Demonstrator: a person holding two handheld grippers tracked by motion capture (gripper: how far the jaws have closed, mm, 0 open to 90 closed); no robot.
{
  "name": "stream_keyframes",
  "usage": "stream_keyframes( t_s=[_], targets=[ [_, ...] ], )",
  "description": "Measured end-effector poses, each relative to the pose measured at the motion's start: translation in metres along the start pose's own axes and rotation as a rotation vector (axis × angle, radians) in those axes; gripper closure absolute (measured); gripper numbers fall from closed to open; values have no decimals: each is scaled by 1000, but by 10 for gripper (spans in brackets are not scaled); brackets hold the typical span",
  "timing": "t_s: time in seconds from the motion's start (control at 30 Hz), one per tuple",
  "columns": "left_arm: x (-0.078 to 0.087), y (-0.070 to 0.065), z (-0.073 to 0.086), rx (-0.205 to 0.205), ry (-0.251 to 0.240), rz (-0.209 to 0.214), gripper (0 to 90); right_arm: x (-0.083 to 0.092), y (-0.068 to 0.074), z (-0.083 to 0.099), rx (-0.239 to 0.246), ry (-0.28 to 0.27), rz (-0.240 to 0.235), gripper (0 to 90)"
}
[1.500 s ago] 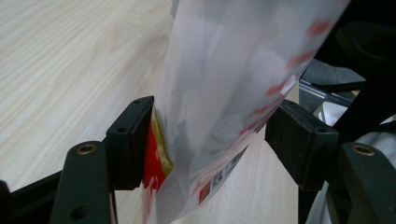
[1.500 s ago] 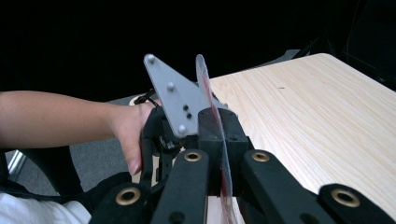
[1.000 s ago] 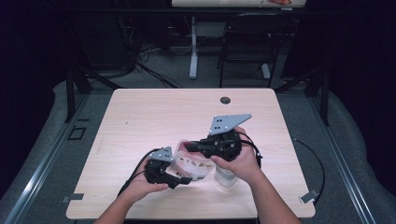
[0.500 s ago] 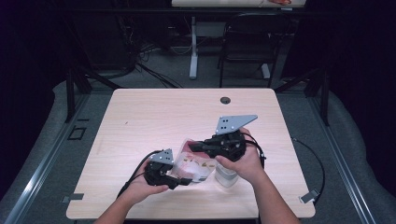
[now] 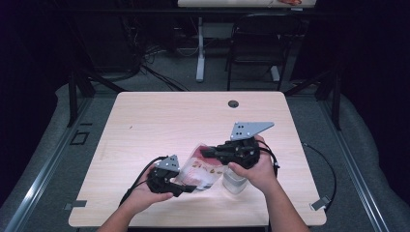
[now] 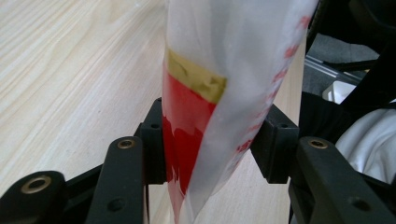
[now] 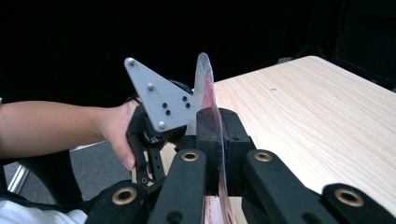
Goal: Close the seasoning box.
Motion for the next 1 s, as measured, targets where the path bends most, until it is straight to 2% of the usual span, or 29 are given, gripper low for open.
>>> stream_keyframes(
  t_s=[0.07,0.13,0.33,0.37,0.47,0.6,0.63,0.67,0.7,0.77,0.8,1.0],
  targets=[
    [0,0,1,0,8,-7,551,0,0,1,-3,1,5,873],
    [2,1,3,-1,32,-16,553,2,-2,3,-6,10,29,848],
    [4,0,5,-4,67,-35,557,4,-4,7,-13,21,39,817],
    [4,0,5,-5,63,-29,560,5,-4,7,-15,19,46,809],
    [5,1,6,-7,77,-48,563,7,-7,10,-26,18,49,802],
    [6,2,7,3,86,-42,565,10,-9,9,-29,10,56,781],
    [7,4,7,0,96,-59,565,11,-9,9,-30,7,61,778],
    [8,4,7,5,95,-47,566,12,-9,9,-32,6,62,775],
    [10,6,8,-3,115,-67,566,13,-10,10,-30,7,67,774],
    [13,7,8,-6,125,-80,566,15,-10,10,-33,2,72,775],
    [14,7,7,-1,121,-65,567,16,-11,10,-35,0,75,777],
    [22,9,6,-5,143,-93,568,15,-12,14,-37,18,81,805]
  ],
)
Point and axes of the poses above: each handheld gripper's, and its own axes: x roughly backward along the jaws, z roughly out of its underside, y roughly to its left, the point moved 7 cm from there along -x, roughly forward along the jaws, and after that the axes turned 13 degrees about -z, right-handed, at the moved point
